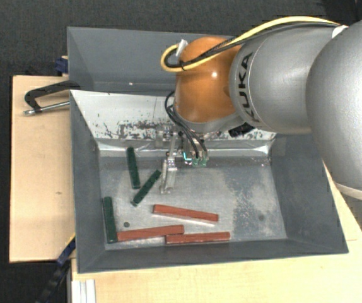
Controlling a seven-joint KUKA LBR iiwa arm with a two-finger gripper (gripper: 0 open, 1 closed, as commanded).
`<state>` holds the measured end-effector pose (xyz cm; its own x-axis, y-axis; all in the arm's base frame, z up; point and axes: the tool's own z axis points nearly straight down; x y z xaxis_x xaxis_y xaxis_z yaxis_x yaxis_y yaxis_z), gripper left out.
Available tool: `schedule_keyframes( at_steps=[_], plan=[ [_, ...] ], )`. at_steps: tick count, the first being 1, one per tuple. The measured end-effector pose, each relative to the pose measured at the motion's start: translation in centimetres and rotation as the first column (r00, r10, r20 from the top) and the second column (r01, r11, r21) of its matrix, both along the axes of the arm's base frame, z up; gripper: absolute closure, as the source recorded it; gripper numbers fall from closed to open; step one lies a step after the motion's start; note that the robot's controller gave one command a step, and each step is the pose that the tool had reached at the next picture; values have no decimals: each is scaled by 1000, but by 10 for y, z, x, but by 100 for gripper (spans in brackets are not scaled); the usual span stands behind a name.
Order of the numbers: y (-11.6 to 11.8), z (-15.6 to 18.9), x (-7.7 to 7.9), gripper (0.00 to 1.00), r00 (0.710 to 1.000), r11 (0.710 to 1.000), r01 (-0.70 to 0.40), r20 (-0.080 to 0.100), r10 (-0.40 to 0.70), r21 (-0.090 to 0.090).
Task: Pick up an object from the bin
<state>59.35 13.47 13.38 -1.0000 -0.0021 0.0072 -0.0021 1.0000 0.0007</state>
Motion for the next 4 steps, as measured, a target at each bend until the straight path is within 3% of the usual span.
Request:
schedule_keyframes(
  at_steps=[1,2,3,4],
  plan=[
    [-1,5,2,0,1000,1000,2,8,-2,1],
    [18,-28,3,0,962,963,-271,13,271,-1],
    [33,-21,-2,0,920,920,-393,11,393,1],
    [34,-6,3,0,893,893,-450,17,450,-1]
  ],
)
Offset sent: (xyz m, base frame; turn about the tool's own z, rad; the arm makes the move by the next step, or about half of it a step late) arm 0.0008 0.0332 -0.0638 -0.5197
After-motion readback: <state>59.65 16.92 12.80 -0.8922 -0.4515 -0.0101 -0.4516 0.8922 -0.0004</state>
